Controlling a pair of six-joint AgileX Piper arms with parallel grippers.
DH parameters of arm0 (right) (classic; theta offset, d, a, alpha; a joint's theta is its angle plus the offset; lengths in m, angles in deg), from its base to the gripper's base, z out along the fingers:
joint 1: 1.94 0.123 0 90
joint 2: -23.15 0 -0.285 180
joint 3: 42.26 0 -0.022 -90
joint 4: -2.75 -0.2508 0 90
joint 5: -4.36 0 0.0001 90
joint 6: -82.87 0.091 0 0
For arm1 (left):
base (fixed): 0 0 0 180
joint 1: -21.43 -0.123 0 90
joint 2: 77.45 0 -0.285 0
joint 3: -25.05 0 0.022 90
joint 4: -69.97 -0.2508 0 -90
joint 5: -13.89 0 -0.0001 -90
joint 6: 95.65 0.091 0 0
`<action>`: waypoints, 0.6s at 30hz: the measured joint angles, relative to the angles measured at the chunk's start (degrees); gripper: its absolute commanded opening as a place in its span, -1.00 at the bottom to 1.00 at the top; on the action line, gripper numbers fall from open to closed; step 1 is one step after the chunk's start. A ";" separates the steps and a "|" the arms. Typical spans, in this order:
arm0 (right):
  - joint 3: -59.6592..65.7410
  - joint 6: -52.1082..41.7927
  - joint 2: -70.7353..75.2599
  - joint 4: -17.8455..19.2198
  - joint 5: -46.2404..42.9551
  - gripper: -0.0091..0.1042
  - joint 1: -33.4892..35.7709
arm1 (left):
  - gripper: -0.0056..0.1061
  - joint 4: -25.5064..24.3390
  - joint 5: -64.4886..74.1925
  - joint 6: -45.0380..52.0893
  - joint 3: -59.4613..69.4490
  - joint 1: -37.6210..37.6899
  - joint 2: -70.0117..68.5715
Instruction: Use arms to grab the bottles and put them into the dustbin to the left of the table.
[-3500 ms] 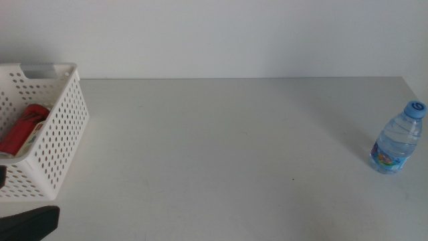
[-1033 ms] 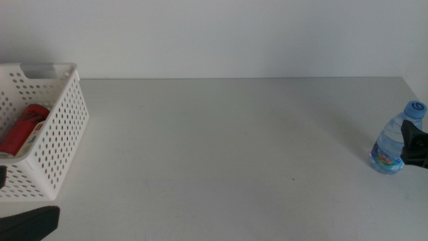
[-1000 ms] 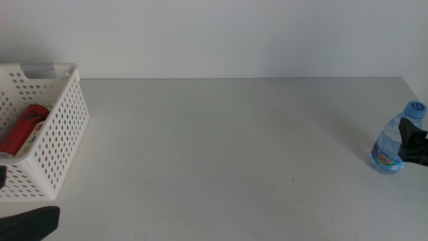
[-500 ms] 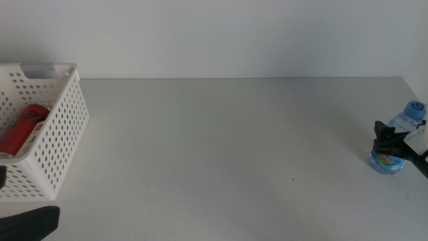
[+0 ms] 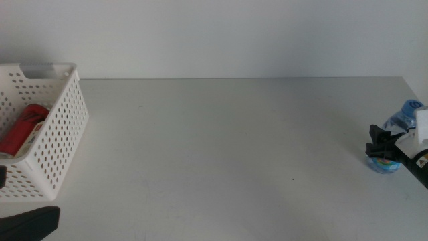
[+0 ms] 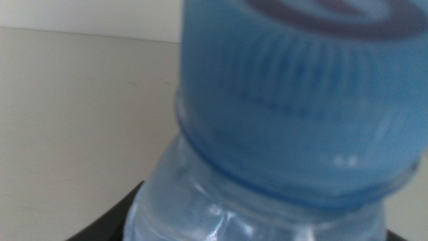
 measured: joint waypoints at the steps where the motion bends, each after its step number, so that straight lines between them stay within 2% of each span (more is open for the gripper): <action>1: -0.40 0.87 0.42 1.65 1.03 -0.86 0.15 | 0.71 0.00 0.00 0.00 0.00 0.00 0.00; 7: -7.57 8.99 4.40 13.74 4.64 -0.86 5.90 | 0.71 0.00 0.00 0.00 0.00 0.00 0.00; 9: -12.42 14.01 4.82 17.92 6.02 -0.86 9.19 | 0.71 0.00 0.00 0.00 0.00 0.00 0.00; 14: -24.88 24.21 1.60 31.10 10.20 -0.86 19.48 | 0.71 0.00 0.00 0.00 0.00 0.00 0.00; 18: -34.97 28.20 -5.14 37.85 11.48 -0.86 27.10 | 0.71 0.00 0.00 0.00 0.00 0.00 0.00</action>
